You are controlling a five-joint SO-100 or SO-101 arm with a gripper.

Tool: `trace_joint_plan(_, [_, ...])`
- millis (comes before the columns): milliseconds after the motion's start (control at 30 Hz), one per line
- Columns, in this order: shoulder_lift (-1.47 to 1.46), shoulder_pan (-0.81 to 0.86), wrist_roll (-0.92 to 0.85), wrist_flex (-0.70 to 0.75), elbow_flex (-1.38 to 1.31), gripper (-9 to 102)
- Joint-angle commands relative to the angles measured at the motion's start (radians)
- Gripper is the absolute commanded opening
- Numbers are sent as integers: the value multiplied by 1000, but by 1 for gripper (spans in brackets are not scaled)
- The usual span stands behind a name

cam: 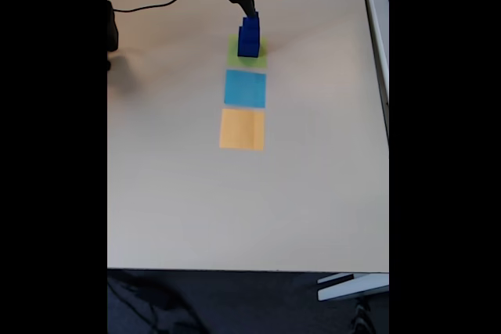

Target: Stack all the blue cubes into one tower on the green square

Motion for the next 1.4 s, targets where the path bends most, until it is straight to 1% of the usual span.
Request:
trace_joint_plan(0, [89, 2, -12, -18, -17, 9])
trace_joint_plan(667, [84, 8, -38, -18, -52, 12])
trace_joint_plan(900, [77, 20, -75, -18, -110, 12])
trace_joint_plan(1167, [66, 14, -135, -80, -204, 11])
trace_joint_plan(1300, [55, 14, -218, -149, -285, 9])
trace_joint_plan(1367, [54, 18, -295, -195, -322, 6])
